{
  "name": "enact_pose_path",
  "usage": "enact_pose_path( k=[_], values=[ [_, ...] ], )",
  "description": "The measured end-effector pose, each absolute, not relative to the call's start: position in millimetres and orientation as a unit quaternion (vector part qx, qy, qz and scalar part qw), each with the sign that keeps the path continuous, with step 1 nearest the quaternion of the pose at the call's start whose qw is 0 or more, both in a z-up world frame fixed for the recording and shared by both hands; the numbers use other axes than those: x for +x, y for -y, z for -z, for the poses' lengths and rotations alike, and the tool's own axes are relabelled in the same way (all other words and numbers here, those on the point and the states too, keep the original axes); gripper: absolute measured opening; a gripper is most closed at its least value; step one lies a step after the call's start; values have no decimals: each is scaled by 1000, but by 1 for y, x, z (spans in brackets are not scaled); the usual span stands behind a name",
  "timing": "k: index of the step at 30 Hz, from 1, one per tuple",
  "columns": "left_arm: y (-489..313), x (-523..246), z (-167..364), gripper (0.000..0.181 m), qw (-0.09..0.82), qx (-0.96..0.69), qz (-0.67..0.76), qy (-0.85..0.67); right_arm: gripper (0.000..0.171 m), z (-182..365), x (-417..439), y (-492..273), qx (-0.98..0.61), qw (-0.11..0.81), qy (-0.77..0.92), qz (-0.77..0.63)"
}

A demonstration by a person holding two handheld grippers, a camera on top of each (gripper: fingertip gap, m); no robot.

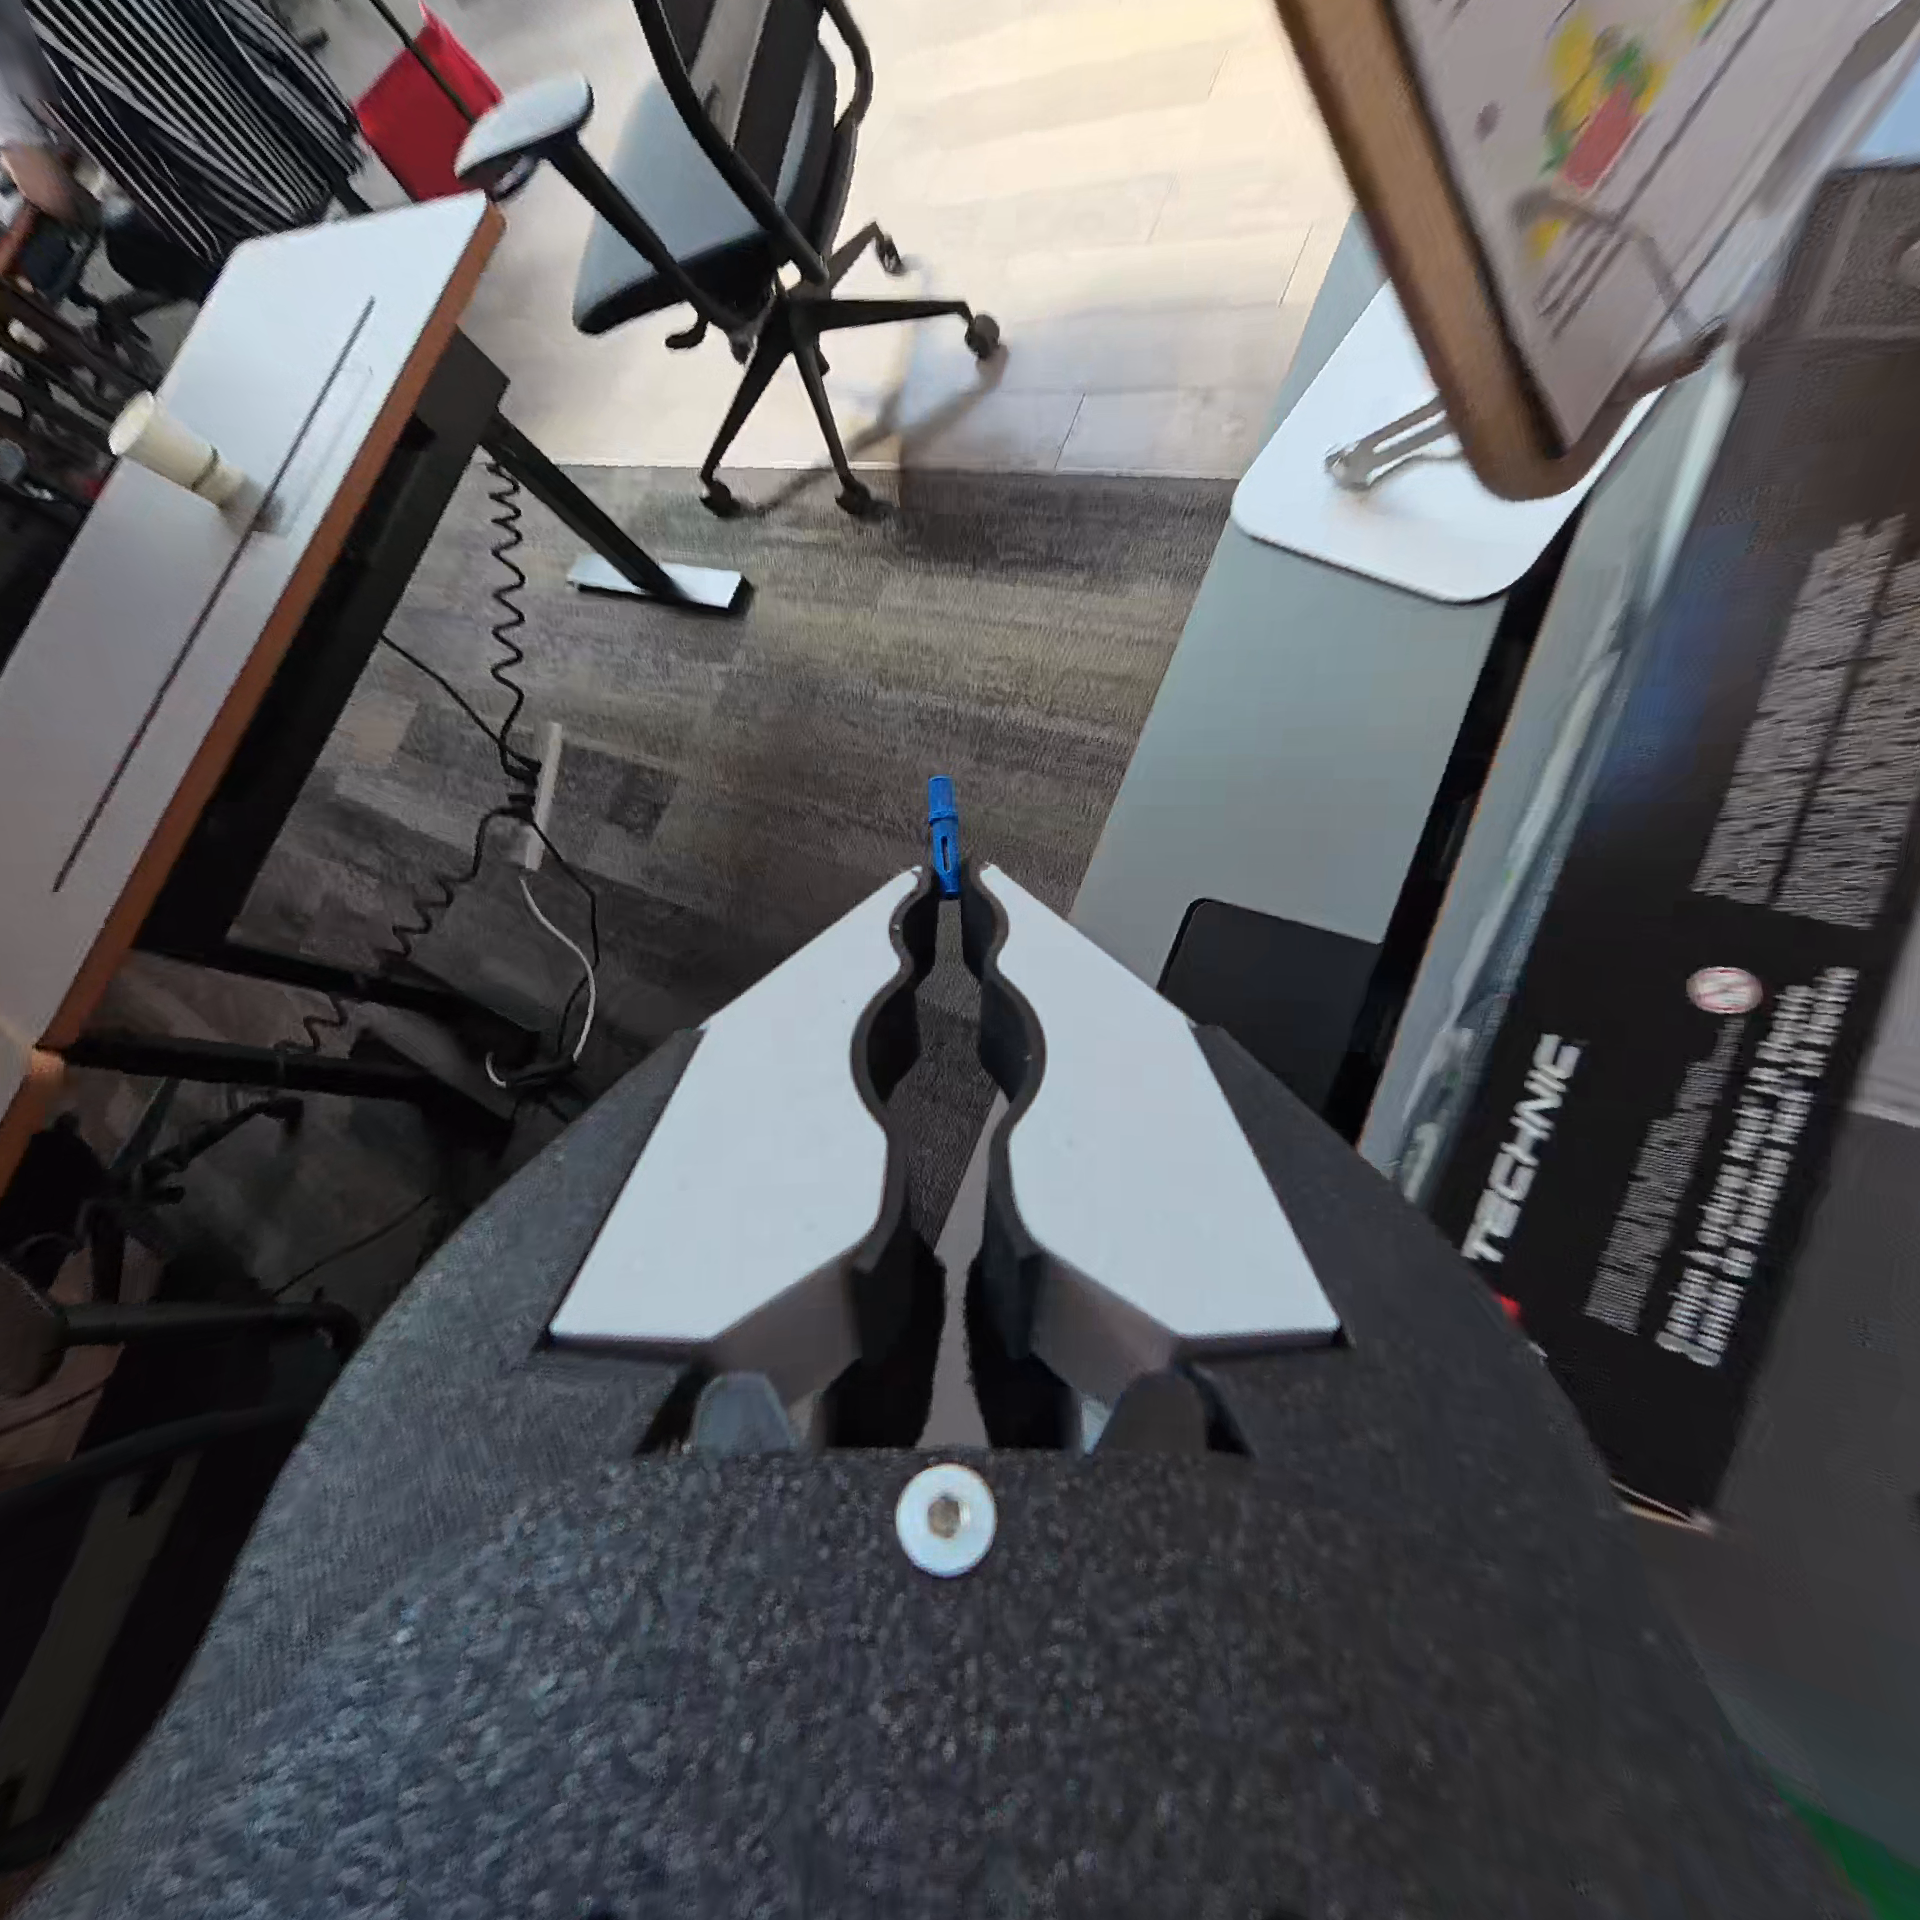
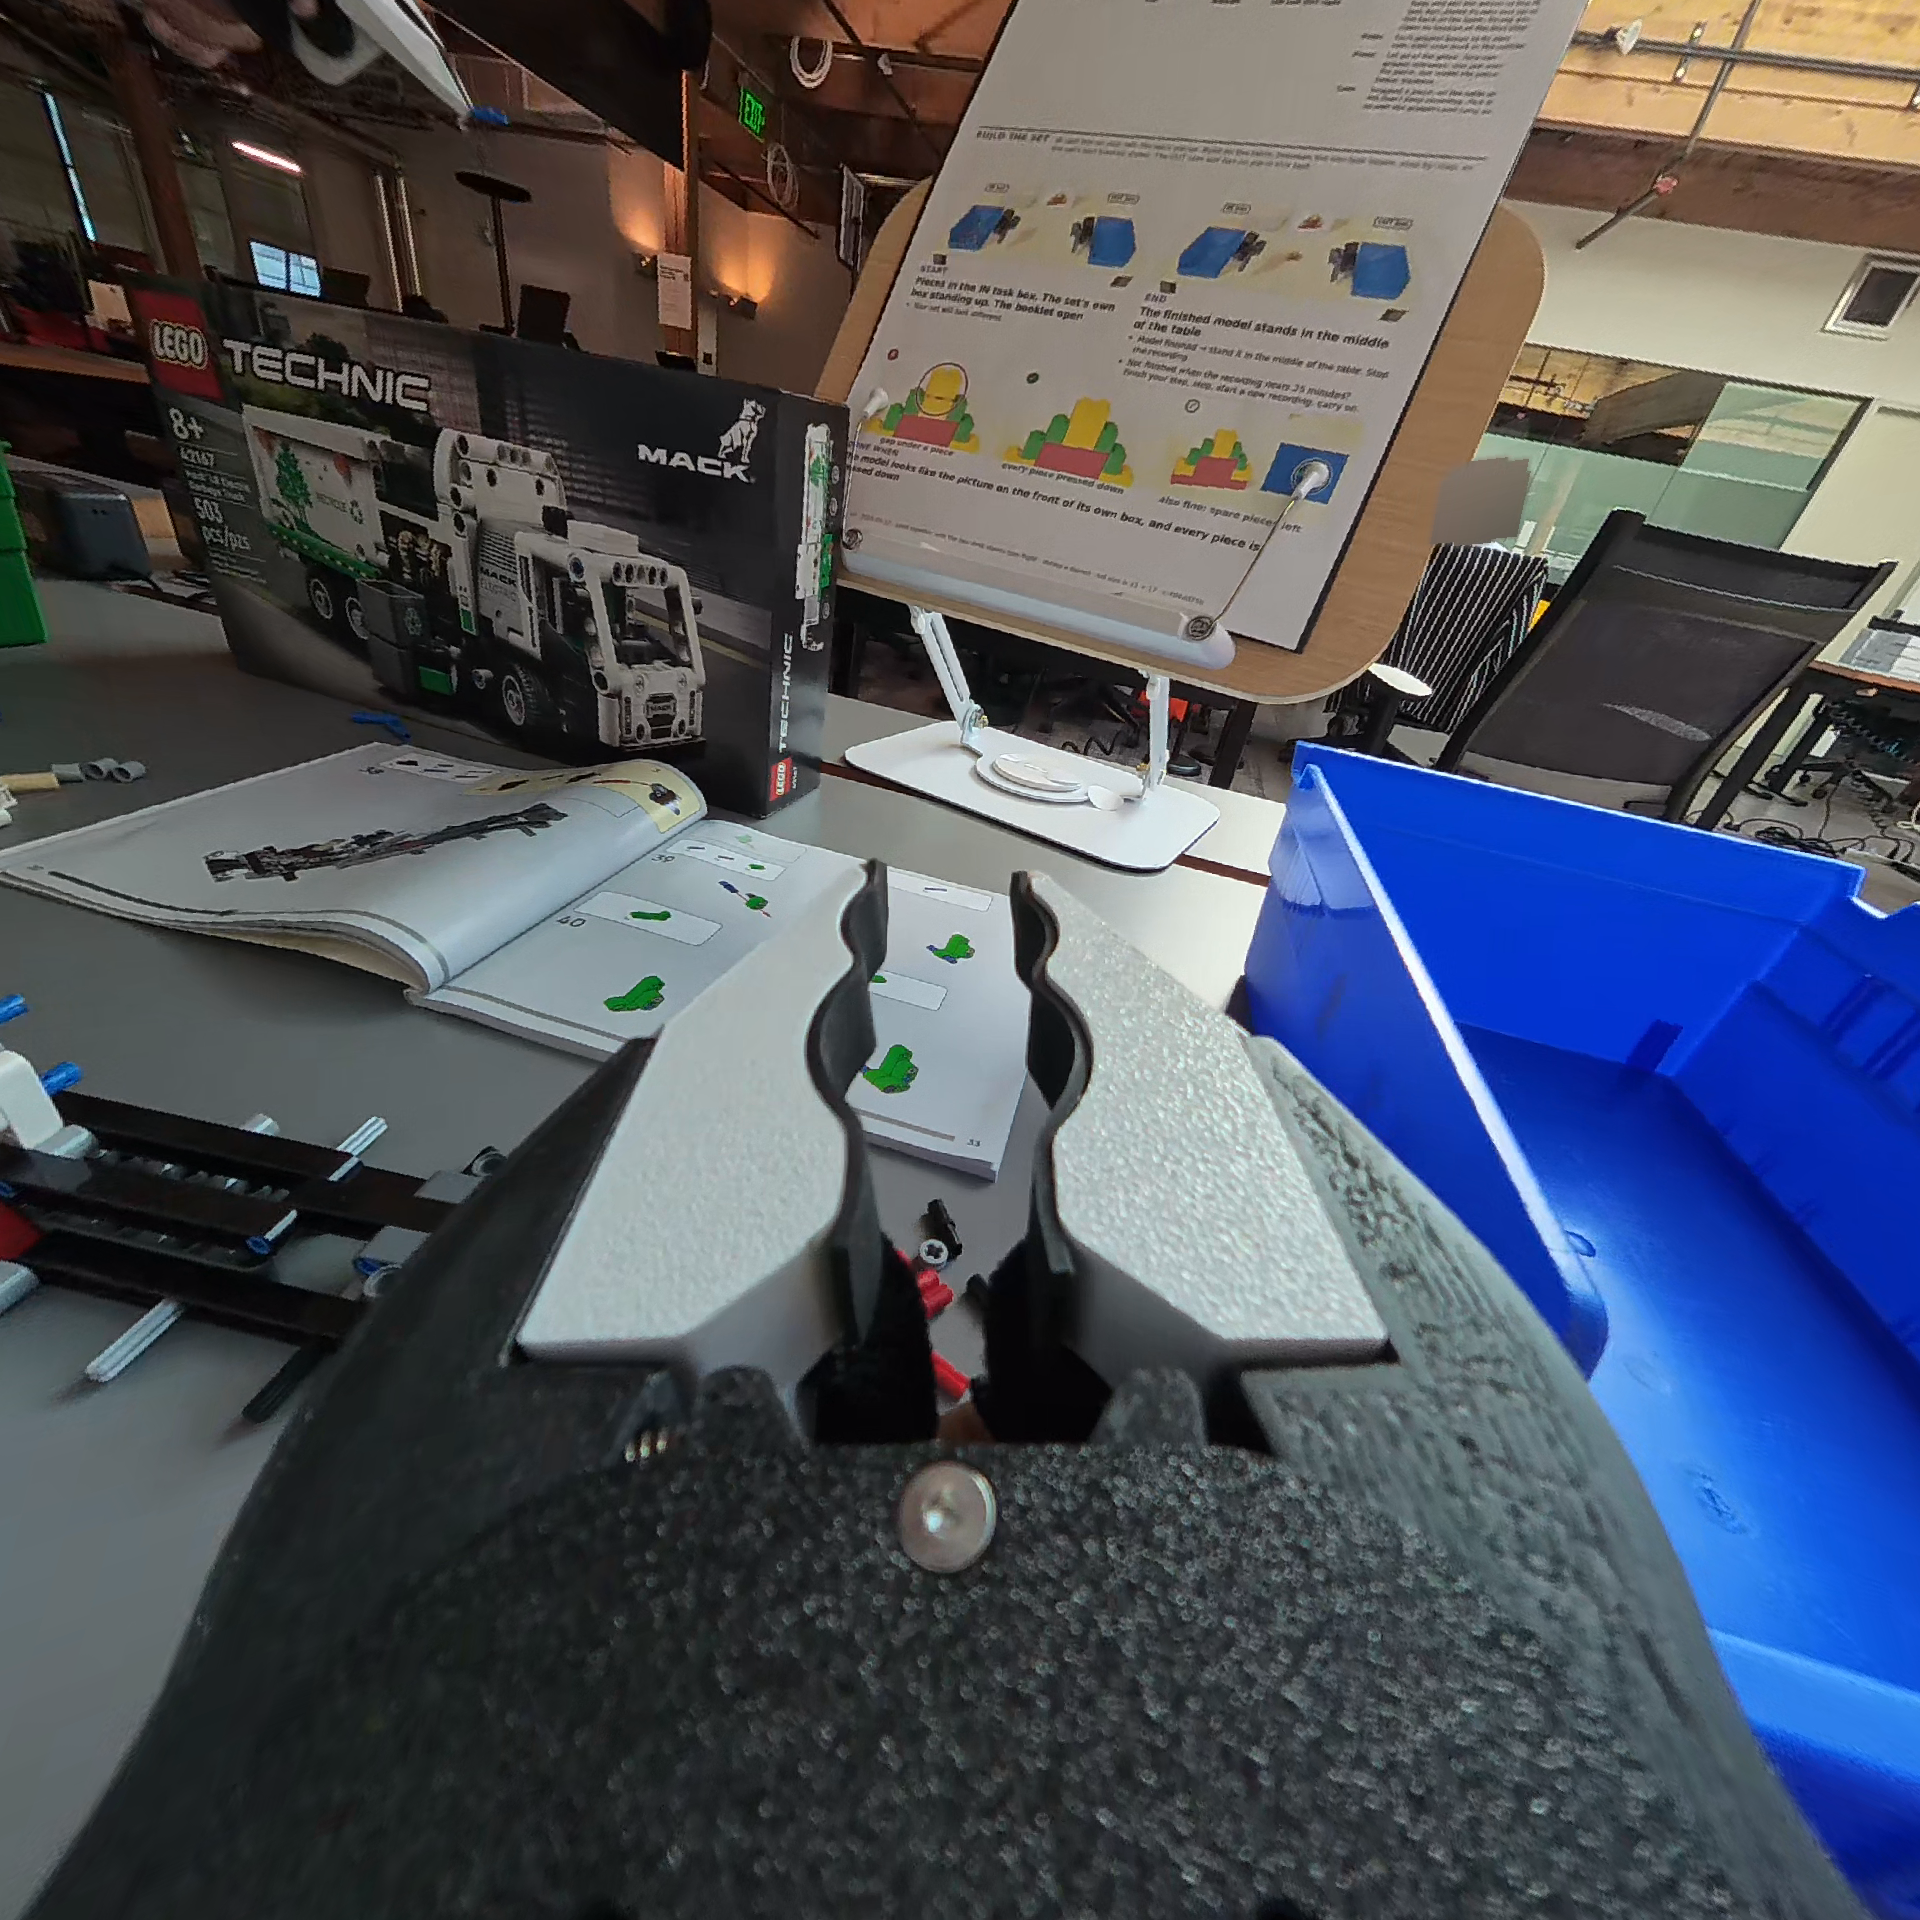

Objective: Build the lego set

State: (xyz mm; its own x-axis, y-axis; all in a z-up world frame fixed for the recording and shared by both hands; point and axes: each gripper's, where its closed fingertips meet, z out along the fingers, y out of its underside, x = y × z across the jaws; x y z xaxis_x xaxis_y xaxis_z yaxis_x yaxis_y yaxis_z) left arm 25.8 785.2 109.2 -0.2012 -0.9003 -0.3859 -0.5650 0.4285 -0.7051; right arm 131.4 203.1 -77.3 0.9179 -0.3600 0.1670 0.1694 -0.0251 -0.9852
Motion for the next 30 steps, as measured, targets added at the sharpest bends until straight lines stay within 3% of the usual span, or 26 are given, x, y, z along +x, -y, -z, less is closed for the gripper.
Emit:
enact_pose_path(
  k=[6,10,13,22,26,30],
  values=[
    [-646,-28,-158,3,446,-414,319,-727,25,82,119,-214,-702,684,-36,196],
    [-525,-57,-144,3,444,-370,379,-723,26,81,114,-215,-699,683,-18,212],
    [-435,-76,-126,2,446,-343,426,-709,32,70,106,-215,-686,711,-43,147],
    [-235,-116,-16,2,403,-352,486,-691,58,53,-50,-184,-757,607,117,-212],
    [-177,-130,39,2,376,-368,488,-696,56,60,-88,-144,-727,568,110,-370],
    [-160,-133,90,3,370,-391,470,-699,50,80,-91,-128,-735,576,90,-348]
  ],
)
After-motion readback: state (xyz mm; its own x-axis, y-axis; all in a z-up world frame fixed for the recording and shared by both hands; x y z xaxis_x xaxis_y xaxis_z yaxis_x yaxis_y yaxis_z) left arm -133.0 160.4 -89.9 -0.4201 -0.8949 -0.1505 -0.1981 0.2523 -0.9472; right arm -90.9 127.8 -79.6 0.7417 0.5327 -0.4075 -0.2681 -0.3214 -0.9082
